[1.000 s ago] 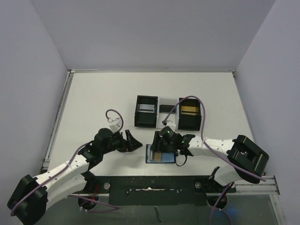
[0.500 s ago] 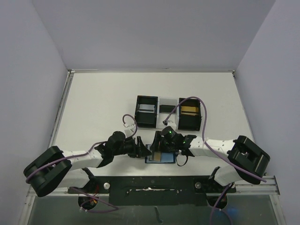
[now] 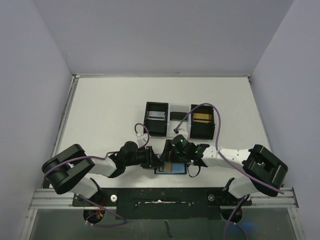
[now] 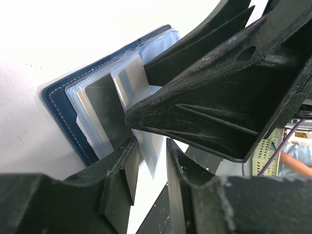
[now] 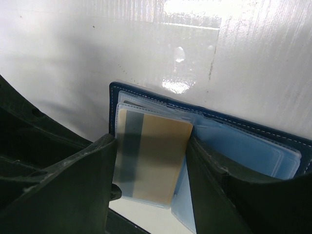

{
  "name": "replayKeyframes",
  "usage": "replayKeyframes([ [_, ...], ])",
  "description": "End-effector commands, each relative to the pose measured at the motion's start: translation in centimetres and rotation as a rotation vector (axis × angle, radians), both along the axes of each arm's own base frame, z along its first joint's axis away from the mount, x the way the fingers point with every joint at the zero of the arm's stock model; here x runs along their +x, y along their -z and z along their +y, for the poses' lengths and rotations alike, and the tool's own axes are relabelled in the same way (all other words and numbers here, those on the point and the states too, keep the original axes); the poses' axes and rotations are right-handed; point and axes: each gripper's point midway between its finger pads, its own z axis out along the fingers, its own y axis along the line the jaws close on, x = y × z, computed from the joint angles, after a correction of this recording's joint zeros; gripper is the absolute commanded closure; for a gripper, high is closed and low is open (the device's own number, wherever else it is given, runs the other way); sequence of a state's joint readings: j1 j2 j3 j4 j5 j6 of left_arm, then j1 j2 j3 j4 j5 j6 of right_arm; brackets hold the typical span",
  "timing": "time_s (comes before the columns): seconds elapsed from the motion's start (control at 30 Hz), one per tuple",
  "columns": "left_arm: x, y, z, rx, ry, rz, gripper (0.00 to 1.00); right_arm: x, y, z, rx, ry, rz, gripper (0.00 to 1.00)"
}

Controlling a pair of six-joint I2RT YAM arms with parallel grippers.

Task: Take the credit cards out of the card holder

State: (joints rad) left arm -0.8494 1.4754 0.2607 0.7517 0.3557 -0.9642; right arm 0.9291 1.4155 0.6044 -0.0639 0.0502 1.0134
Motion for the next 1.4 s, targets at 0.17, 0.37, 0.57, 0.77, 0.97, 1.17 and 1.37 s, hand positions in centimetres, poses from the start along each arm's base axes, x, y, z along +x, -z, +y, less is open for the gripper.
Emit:
replayKeyframes([
  [0.17, 0.6, -3.0, -1.9, -0.126, 0.028, -0.066, 0.81, 0.0, -0.5, 0.3, 0.024, -0.011, 0.0, 0.49],
  [0.37, 1.0, -3.0, -1.8, -0.115, 0.008, -0.064, 0.81, 0.1, -1.3, 0.6, 0.027, -0.023, -0.01, 0.44],
  [0.57, 1.2, -3.0, -1.6, -0.083, 0.0, -0.072, 0.79, 0.7, -3.8, 1.1, 0.074, -0.035, -0.071, 0.3],
  [0.77, 1.3, -3.0, -1.8, -0.077, 0.003, -0.069, 0.76, 1.6, -6.4, 0.4, 0.074, -0.01, -0.144, 0.11],
  [0.97, 1.3, -3.3, -2.0, -0.081, 0.01, -0.066, 0.75, 2.8, -7.5, -1.9, 0.05, 0.106, -0.198, 0.06],
  [1.17, 1.5, -3.2, -2.3, -0.061, 0.017, -0.059, 0.7, 3.2, -8.5, -3.9, 0.116, 0.203, -0.29, 0.04],
  [1.37, 1.6, -3.7, -2.8, -0.067, 0.02, -0.058, 0.65, 2.5, -8.7, -5.9, 0.15, 0.214, -0.347, 0.05],
])
